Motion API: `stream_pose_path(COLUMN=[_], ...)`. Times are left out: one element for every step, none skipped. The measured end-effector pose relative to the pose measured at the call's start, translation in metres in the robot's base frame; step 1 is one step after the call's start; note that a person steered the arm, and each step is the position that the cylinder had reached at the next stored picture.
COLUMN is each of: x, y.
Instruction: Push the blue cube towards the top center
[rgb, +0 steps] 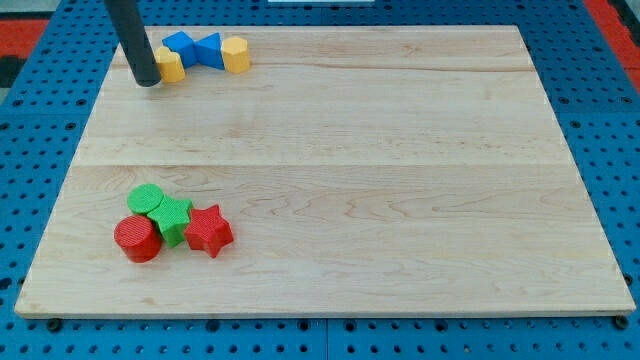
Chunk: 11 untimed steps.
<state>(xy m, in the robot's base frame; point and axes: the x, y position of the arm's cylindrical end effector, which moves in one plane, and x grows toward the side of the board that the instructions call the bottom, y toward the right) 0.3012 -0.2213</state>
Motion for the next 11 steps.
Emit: stream_pose_path(x=[-0.015, -0.021, -0.021, -0.032, -0.052, -0.069, -0.081, -0.081, -0.08, -0.08, -0.08], y=[0.012, 0.013, -0.001, -0.035, -0.021, -0.011, -0.005, 0.035, 0.075, 0.109, 0.13])
